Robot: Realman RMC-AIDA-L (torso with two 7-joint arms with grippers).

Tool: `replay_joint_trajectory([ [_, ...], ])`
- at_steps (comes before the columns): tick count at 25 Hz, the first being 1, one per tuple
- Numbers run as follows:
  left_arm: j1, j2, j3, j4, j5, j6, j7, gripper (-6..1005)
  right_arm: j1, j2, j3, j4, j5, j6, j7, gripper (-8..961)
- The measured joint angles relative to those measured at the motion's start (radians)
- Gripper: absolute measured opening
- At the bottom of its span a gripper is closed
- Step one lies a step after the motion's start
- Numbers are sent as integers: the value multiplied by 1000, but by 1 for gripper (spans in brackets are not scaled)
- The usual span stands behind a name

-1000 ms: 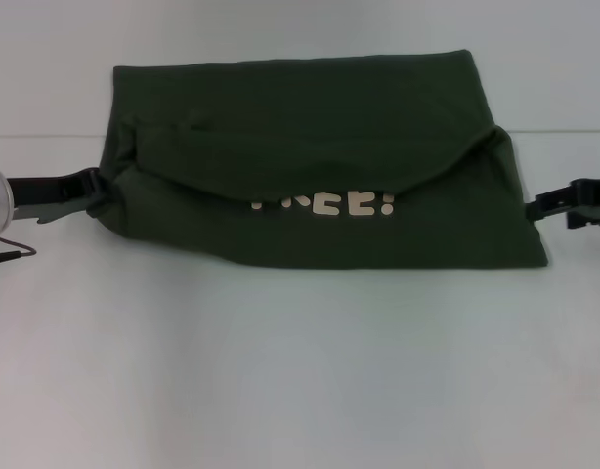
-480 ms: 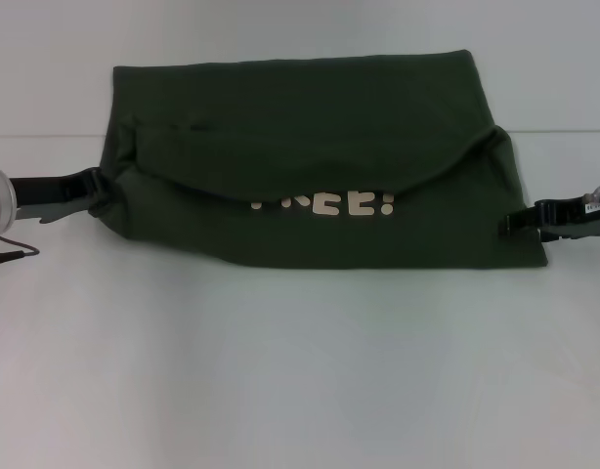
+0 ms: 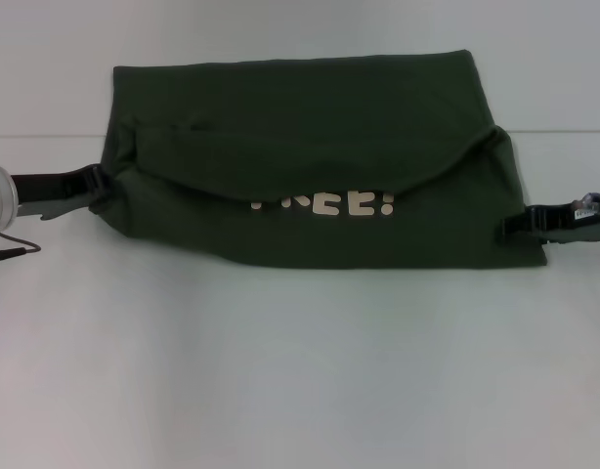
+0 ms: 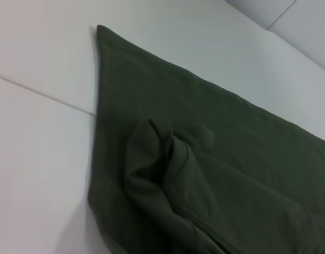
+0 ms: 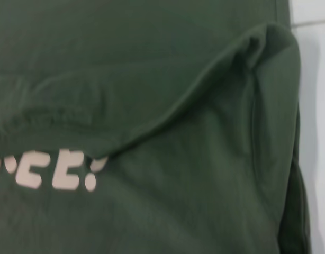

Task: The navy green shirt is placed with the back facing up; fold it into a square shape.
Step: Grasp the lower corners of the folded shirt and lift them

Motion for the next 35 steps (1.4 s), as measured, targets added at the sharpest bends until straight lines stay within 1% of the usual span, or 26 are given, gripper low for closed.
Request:
replay_joint_trajectory([
  [5, 0, 0, 0, 1, 0, -1, 0, 21, -6, -5, 1, -10, 19, -3, 2, 583],
  [10, 1, 0, 0, 2, 0, -4, 0, 23, -1, -6, -2, -8, 15, 3, 3, 348],
  [21, 2, 0, 0, 1, 0, -1, 0, 23, -4, -10, -2, 2, 16, 4, 4, 111],
  [23, 4, 3, 0, 1, 3, 21, 0, 24, -9, -14, 1, -8, 18, -21, 4, 44],
  [24, 7, 9, 0, 1, 5, 47, 0, 24, -13, -17, 1, -16, 19, -38, 4, 10],
  [25, 9, 14, 0, 2, 7, 74, 0, 24, -17, -21, 2, -29, 19, -69, 4, 10],
  [27, 20, 36, 0, 2, 9, 168, -9, 24, -31, -27, 3, -69, 20, -143, 4, 10],
  [30, 42, 57, -5, 20, 9, 290, -24, 24, -59, -35, 14, -133, 21, -242, 4, 11],
  [31, 65, 61, -17, 54, 10, 374, -29, 24, -68, -38, 19, -148, 22, -270, 4, 11],
  [32, 65, 61, -17, 54, 10, 374, -29, 24, -76, -41, 25, -160, 22, -292, 4, 11],
  [35, 103, 62, -28, 110, 10, 502, -37, 24, -100, -55, 43, -179, 24, -392, -5, 11],
])
